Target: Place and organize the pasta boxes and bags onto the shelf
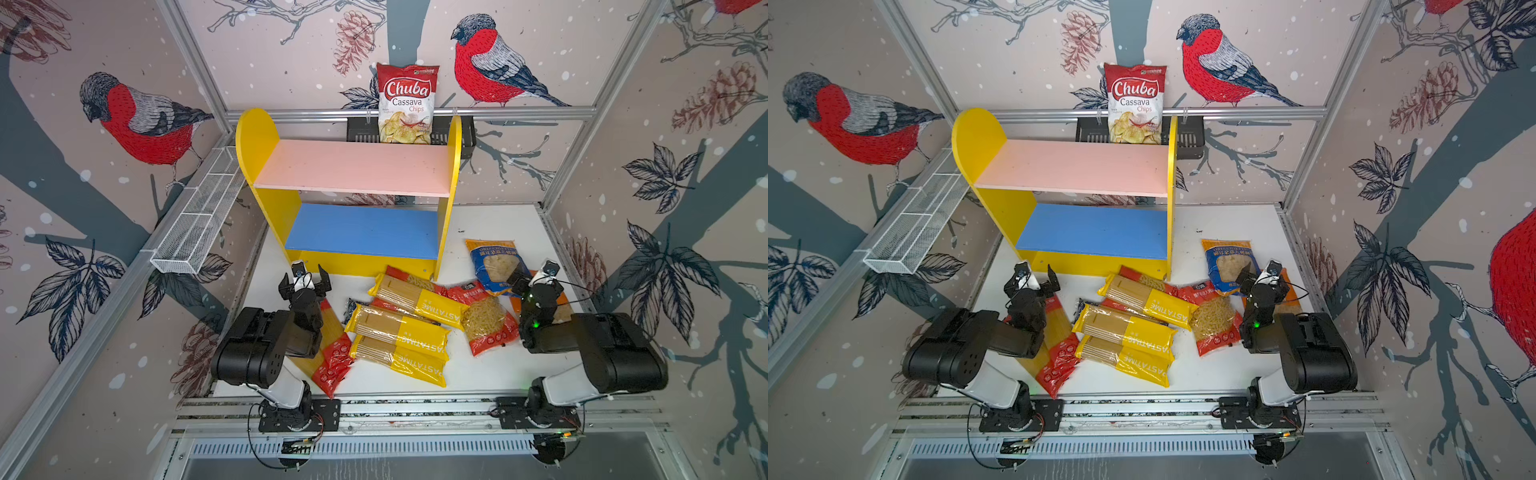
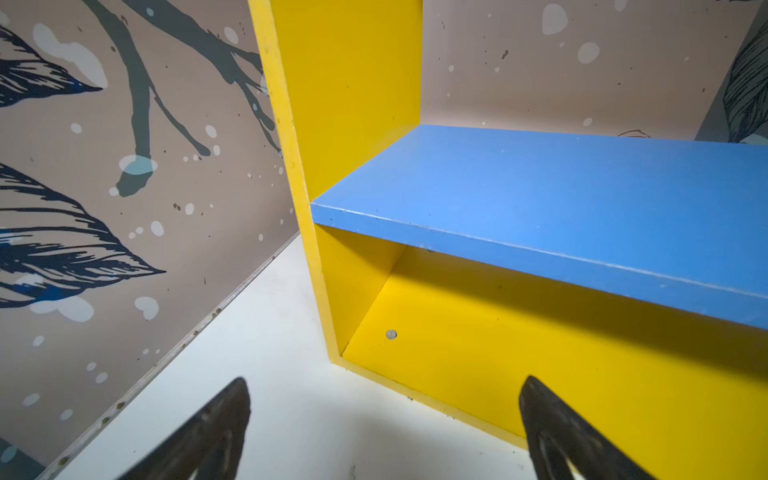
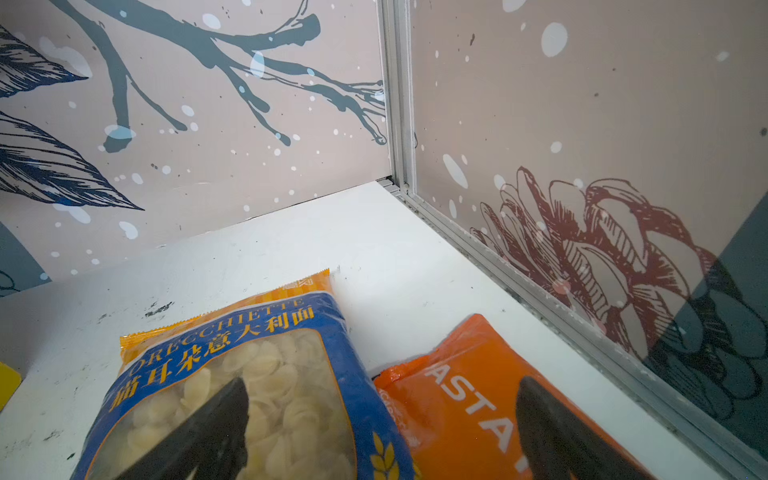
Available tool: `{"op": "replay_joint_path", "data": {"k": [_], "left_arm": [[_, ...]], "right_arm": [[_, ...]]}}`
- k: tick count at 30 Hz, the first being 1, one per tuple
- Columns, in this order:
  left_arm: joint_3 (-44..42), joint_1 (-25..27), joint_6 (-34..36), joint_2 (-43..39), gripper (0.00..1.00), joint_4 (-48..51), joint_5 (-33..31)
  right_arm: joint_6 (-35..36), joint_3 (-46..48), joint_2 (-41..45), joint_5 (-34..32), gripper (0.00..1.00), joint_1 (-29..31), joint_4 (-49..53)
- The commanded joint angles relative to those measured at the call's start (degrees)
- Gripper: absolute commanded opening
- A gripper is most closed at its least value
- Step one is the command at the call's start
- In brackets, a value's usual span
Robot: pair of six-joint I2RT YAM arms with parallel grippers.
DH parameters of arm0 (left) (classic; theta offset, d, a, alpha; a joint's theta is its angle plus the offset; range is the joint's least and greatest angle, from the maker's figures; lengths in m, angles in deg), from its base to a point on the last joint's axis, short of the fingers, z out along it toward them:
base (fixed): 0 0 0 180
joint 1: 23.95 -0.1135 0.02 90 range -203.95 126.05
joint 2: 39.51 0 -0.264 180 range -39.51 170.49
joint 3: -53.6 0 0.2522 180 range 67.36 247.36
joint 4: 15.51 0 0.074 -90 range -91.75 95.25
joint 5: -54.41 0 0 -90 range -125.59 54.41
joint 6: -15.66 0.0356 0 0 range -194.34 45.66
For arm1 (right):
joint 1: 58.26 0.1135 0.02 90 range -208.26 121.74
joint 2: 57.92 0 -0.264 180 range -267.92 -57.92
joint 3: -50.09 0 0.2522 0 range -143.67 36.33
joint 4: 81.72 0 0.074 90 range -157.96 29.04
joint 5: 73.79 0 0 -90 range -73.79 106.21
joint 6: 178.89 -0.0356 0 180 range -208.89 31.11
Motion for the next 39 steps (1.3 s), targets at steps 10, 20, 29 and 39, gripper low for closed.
{"op": "replay_joint_path", "data": {"k": [10, 20, 29, 39], "left_arm": [[-0.06, -0.04, 1.04, 0.00, 1.00, -1.87, -0.40], [-0.09, -0.04, 1.03, 0.02, 0.99, -1.95, -0.32], [-0.13, -0.04, 1.04, -0.06, 1.00, -1.94, -0.36], [0.46, -2.50, -1.29, -1.11, 0.97, 1.19, 2.88]], "right_arm": [[0.48, -0.10, -0.01, -0.57, 0.99, 0.05, -0.85], [0.49, -0.10, -0.05, -0.60, 0.99, 0.05, -0.87], [0.49, -0.10, -0.01, -0.58, 1.00, 0.05, -0.85], [0.59, -0.05, 0.44, -0.66, 0.99, -0.15, -1.26]]}}
